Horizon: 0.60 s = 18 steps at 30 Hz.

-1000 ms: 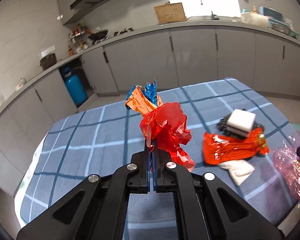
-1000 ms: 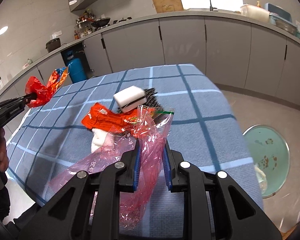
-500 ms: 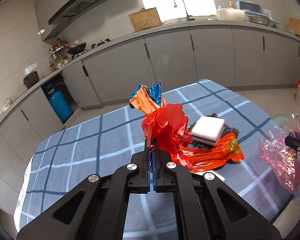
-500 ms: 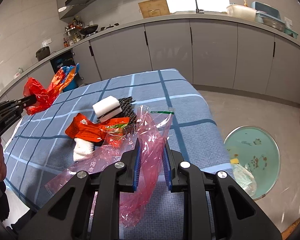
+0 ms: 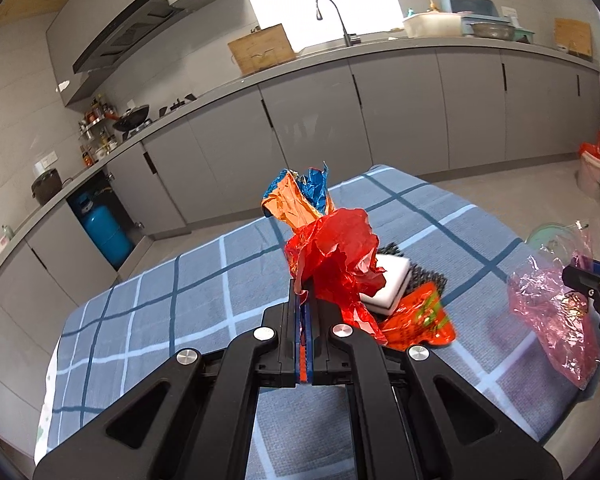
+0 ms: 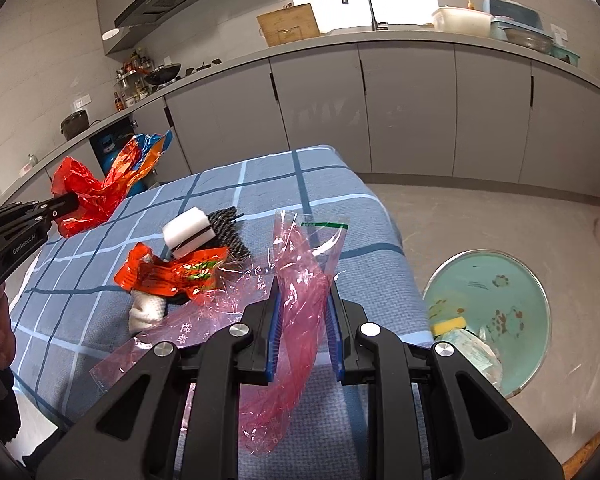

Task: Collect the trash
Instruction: 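Carry red wrapper and pink bag to the green bucket and open both tools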

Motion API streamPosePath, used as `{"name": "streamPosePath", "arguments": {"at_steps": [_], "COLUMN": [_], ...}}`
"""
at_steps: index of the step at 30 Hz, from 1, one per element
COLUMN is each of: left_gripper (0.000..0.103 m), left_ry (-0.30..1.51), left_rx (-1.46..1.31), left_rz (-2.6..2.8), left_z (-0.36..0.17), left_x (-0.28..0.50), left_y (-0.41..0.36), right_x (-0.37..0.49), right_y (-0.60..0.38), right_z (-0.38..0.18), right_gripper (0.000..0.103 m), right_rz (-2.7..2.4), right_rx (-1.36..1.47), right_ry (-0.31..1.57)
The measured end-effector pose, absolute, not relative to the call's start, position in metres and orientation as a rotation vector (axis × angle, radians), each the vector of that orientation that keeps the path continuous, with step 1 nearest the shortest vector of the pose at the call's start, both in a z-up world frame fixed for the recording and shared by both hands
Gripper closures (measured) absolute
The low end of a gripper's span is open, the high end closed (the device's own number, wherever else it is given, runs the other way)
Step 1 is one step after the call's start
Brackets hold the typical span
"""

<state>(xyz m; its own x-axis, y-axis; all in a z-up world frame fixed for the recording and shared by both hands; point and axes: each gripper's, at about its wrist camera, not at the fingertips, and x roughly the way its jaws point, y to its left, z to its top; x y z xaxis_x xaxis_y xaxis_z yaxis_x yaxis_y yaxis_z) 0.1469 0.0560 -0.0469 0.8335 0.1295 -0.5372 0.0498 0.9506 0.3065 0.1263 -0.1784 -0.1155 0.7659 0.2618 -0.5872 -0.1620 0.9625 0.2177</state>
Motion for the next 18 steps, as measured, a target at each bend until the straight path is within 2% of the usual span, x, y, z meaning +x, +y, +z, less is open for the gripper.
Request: {"name": "streamPosePath", "arguments": {"at_steps": [18], "left_gripper": [0.100], "left_ry": [0.529], "left_rx": [0.401], "left_rz": [-0.143], "left_z": [-0.043], "left_x": [0.154], "left_y": [-0.035], "right_x": [0.136], "right_y": [-0.249], "right_z": [-0.119], "right_gripper": [0.082], "right_rz": [0.094], "right_rx": [0.209], "right_ry": [0.631]}}
